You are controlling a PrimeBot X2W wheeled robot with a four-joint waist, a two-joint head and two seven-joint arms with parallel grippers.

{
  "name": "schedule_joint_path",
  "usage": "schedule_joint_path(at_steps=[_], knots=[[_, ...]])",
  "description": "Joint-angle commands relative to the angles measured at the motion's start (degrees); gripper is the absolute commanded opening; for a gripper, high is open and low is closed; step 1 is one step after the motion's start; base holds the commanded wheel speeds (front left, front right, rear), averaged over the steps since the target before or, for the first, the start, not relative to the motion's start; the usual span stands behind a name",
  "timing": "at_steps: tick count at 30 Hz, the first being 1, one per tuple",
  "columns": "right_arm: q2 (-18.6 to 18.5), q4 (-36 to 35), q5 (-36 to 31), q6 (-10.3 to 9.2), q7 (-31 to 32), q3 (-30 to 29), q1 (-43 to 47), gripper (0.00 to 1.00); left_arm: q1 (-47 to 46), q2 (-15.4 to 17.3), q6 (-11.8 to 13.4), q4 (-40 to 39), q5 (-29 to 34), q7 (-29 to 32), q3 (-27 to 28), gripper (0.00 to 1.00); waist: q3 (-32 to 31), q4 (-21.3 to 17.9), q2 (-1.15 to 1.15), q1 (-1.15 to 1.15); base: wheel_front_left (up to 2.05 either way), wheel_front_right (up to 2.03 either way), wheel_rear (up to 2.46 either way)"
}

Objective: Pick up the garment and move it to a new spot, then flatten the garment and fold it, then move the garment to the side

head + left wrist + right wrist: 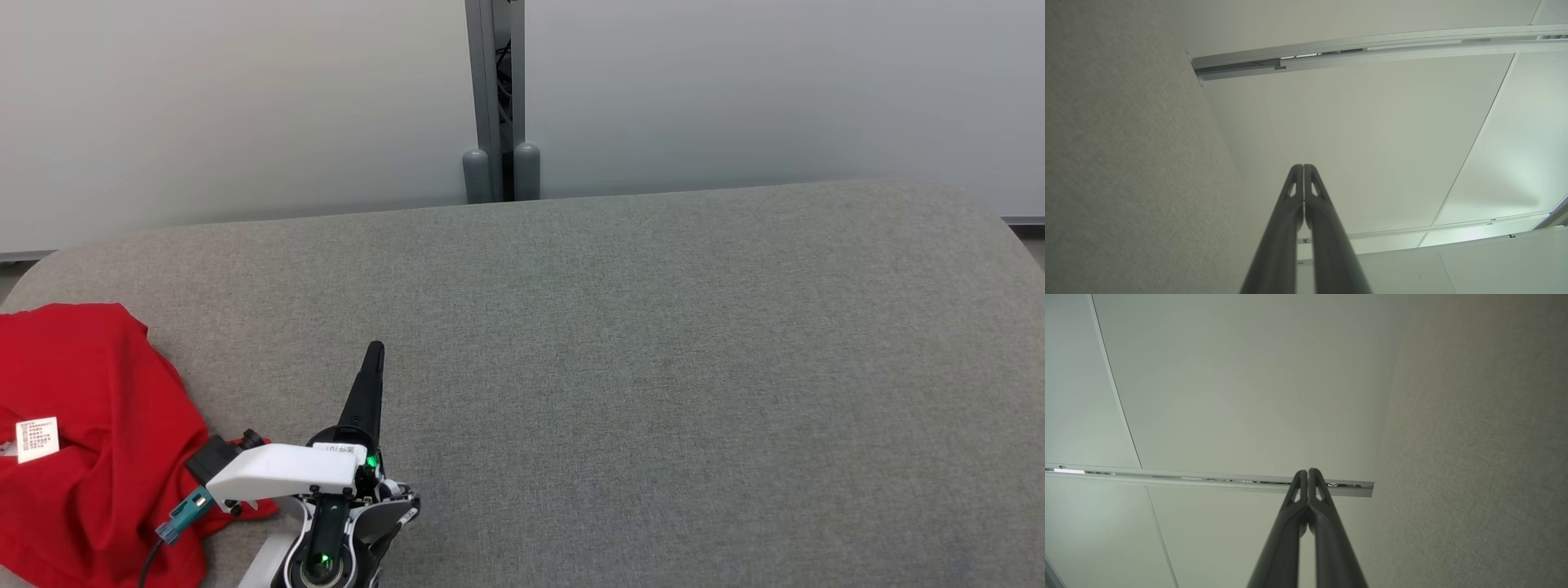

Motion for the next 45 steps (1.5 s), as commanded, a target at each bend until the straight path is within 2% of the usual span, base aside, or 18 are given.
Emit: schedule_joint_path(at_steps=[1, 8, 9, 12, 27, 45], knots=[[-0.2, 0.0, -0.2, 0.13, 0.2, 0.0, -0.3, 0.00, -0.4, 0.3, -0.2, 0.1, -0.2, 0.1, 0.1, 0.00, 0.0, 0.0, 0.00, 0.00, 0.00, 0.00, 0.00], [-0.2, 0.0, -0.2, 0.13, 0.2, 0.0, -0.3, 0.00, -0.4, 0.3, -0.2, 0.1, -0.2, 0.1, 0.1, 0.00, 0.0, 0.0, 0.00, 0.00, 0.00, 0.00, 0.00], [0.1, 0.1, 0.0, 0.00, 0.0, 0.0, 0.0, 1.00, 0.1, 0.0, 0.0, 0.1, 0.0, 0.0, 0.0, 1.00, 0.0, 0.0, 0.00, 0.00, 0.00, 0.00, 0.00], [1.3, 1.6, 0.0, -0.02, -0.1, 0.1, 0.3, 1.00, 1.8, 0.0, 0.0, 1.4, 0.0, 0.0, -0.2, 1.00, 0.0, 0.0, 0.00, 0.00, 0.00, 0.00, 0.00], [0.5, 1.1, -4.5, 0.00, -7.2, 6.5, -1.3, 1.00, 3.1, 0.0, 0.0, -1.7, 3.0, -1.4, 5.6, 1.00, 0.2, -0.1, 0.00, 0.00, 0.00, 0.00, 0.00], [0.3, 1.8, -15.7, 0.02, -14.2, 12.7, -5.2, 1.00, 4.5, 0.0, 0.0, -5.4, 7.2, -2.8, 12.0, 1.00, 0.4, 0.1, 0.00, 0.00, 0.00, 0.00, 0.00]])
